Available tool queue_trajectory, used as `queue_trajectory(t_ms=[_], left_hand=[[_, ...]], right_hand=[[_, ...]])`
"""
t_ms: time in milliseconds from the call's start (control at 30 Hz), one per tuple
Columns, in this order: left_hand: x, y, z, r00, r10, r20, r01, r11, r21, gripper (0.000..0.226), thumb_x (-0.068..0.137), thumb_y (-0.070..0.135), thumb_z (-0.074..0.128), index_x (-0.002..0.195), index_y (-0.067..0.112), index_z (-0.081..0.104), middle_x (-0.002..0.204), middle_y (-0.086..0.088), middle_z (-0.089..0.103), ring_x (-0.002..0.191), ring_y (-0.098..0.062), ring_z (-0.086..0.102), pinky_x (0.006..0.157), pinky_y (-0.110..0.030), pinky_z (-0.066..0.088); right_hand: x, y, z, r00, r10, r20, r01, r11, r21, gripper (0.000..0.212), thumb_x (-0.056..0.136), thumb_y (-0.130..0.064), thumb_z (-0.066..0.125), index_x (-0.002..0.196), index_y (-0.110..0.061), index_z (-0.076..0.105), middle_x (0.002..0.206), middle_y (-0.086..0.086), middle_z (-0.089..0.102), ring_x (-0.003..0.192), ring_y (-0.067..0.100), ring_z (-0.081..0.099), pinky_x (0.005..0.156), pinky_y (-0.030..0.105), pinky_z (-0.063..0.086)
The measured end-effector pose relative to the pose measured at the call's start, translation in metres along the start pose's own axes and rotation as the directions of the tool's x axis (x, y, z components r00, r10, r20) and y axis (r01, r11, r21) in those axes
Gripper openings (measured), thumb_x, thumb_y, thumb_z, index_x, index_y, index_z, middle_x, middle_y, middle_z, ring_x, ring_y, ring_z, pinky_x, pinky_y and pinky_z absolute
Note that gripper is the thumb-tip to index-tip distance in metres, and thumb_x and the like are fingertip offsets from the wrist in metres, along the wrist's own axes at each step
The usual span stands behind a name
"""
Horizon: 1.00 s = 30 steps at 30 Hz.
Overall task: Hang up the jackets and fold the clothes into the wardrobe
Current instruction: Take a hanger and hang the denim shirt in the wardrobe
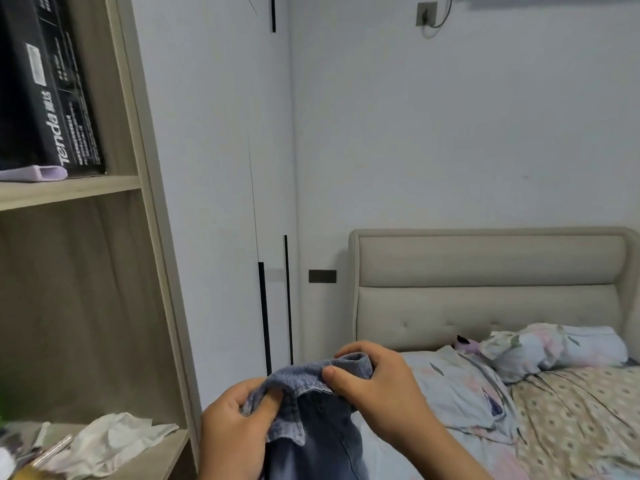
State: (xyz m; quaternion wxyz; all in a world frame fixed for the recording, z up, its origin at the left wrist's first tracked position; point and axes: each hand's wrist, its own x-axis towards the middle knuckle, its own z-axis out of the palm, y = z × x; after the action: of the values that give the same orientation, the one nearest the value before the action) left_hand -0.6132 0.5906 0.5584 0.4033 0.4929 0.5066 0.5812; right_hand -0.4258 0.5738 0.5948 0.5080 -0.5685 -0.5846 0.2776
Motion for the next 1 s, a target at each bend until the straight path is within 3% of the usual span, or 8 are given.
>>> queue_trajectory(t_ms=[67, 233, 367, 500, 600, 700, 867, 1000], left_hand=[[0.014, -0.001, 0.008, 0.999, -0.005, -0.047, 0.005, 1.000, -0.004, 0.008, 0.078, 0.019, 0.080, 0.072, 0.023, 0.076, 0.069, 0.001, 0.074, 0.067, -0.012, 0.071, 0.060, -0.025, 0.050], [0.059, -0.010, 0.025, 0.988, -0.015, -0.156, 0.012, 1.000, -0.018, 0.011, 0.077, 0.015, 0.081, 0.070, 0.023, 0.076, 0.066, 0.003, 0.073, 0.071, -0.017, 0.070, 0.057, -0.025, 0.051], [0.103, -0.017, 0.033, 0.982, -0.029, -0.187, 0.023, 0.999, -0.032, 0.012, 0.075, 0.015, 0.082, 0.068, 0.021, 0.074, 0.056, 0.004, 0.069, 0.045, -0.004, 0.060, 0.037, -0.020, 0.045], [0.143, -0.033, 0.037, 0.987, -0.067, -0.149, 0.060, 0.997, -0.047, 0.011, 0.071, 0.016, 0.085, 0.069, 0.018, 0.075, 0.055, -0.002, 0.068, 0.037, -0.010, 0.049, 0.037, -0.023, 0.039], [0.167, -0.043, 0.040, 0.990, -0.070, -0.119, 0.064, 0.997, -0.050, 0.012, 0.071, 0.010, 0.084, 0.069, 0.018, 0.075, 0.057, -0.002, 0.069, 0.038, -0.010, 0.054, 0.035, -0.020, 0.041], [0.184, -0.048, 0.044, 0.990, -0.044, -0.136, 0.036, 0.997, -0.066, 0.013, 0.069, 0.017, 0.085, 0.065, 0.021, 0.073, 0.060, 0.003, 0.071, 0.053, -0.012, 0.064, 0.045, -0.017, 0.048], [0.209, -0.053, 0.056, 0.974, -0.057, -0.217, 0.026, 0.989, -0.145, 0.015, 0.065, 0.031, 0.082, 0.061, 0.021, 0.072, 0.055, 0.004, 0.069, 0.044, -0.001, 0.060, 0.039, -0.011, 0.043], [0.235, -0.069, 0.066, 0.947, -0.131, -0.293, 0.096, 0.987, -0.129, 0.014, 0.068, 0.036, 0.084, 0.063, 0.026, 0.075, 0.059, 0.000, 0.071, 0.047, -0.005, 0.063, 0.045, -0.019, 0.049]], right_hand=[[0.018, 0.005, 0.004, 1.000, 0.004, 0.002, -0.004, 1.000, 0.012, 0.032, 0.056, -0.060, 0.072, 0.081, -0.040, 0.070, 0.079, -0.012, 0.072, 0.073, 0.006, 0.068, 0.067, 0.030, 0.059], [0.067, 0.022, 0.011, 0.997, 0.016, 0.072, -0.016, 1.000, -0.002, 0.039, 0.056, -0.066, 0.069, 0.086, -0.041, 0.069, 0.088, -0.020, 0.070, 0.081, -0.003, 0.065, 0.066, 0.012, 0.049], [0.106, 0.034, 0.023, 0.994, 0.037, 0.100, -0.040, 0.999, 0.020, 0.036, 0.062, -0.055, 0.074, 0.092, -0.036, 0.069, 0.092, -0.010, 0.071, 0.077, 0.002, 0.068, 0.068, 0.017, 0.053], [0.145, 0.046, 0.040, 0.996, 0.076, 0.039, -0.078, 0.996, 0.036, 0.026, 0.068, -0.041, 0.080, 0.090, -0.030, 0.072, 0.082, -0.008, 0.074, 0.073, 0.008, 0.070, 0.070, 0.030, 0.059], [0.173, 0.054, 0.049, 0.995, 0.093, 0.021, -0.093, 0.995, 0.031, 0.024, 0.067, -0.039, 0.081, 0.087, -0.028, 0.073, 0.081, -0.010, 0.074, 0.075, 0.007, 0.070, 0.070, 0.029, 0.059], [0.194, 0.061, 0.057, 0.995, 0.094, 0.036, -0.096, 0.995, 0.035, 0.020, 0.070, -0.034, 0.082, 0.087, -0.026, 0.074, 0.082, -0.009, 0.075, 0.075, 0.008, 0.071, 0.070, 0.028, 0.059], [0.234, 0.072, 0.069, 0.989, 0.094, 0.112, -0.103, 0.992, 0.074, 0.019, 0.075, -0.028, 0.082, 0.091, -0.024, 0.074, 0.085, 0.000, 0.076, 0.080, 0.017, 0.073, 0.074, 0.037, 0.061], [0.275, 0.090, 0.085, 0.968, 0.085, 0.234, -0.101, 0.993, 0.057, 0.021, 0.078, -0.033, 0.079, 0.096, -0.027, 0.070, 0.091, -0.003, 0.073, 0.077, 0.003, 0.069, 0.065, 0.022, 0.057]])
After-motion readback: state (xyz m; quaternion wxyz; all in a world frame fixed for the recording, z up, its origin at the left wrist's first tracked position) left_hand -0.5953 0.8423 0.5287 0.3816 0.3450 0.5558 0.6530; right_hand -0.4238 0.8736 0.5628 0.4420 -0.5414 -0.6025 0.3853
